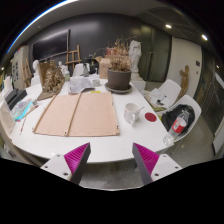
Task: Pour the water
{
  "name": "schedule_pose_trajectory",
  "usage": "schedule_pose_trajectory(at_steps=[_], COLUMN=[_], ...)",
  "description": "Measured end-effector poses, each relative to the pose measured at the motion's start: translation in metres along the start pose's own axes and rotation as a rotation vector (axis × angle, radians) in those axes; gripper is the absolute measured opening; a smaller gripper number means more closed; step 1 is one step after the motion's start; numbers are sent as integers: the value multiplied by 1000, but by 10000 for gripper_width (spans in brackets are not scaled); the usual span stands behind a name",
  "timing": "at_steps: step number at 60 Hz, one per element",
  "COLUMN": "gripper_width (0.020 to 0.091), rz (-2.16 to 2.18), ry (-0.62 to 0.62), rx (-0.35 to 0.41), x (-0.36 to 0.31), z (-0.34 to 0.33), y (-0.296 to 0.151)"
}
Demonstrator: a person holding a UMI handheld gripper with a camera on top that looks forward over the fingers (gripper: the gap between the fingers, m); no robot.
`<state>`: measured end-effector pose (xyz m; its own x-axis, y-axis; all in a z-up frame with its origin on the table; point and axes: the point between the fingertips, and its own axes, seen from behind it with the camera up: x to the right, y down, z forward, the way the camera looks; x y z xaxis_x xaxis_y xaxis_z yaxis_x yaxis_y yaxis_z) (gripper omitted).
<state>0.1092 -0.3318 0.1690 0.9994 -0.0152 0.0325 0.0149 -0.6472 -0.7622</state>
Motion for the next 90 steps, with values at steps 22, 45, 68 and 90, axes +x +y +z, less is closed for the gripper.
schedule_pose_trajectory(at_steps=[22,45,68,90], gripper_width=[857,866,380,250], rz=[18,19,10,-140], ry=[87,88,38,139], rx=[55,259,421,424], x=[170,315,325,333], z=[24,132,207,201], y=[32,23,-16,-54])
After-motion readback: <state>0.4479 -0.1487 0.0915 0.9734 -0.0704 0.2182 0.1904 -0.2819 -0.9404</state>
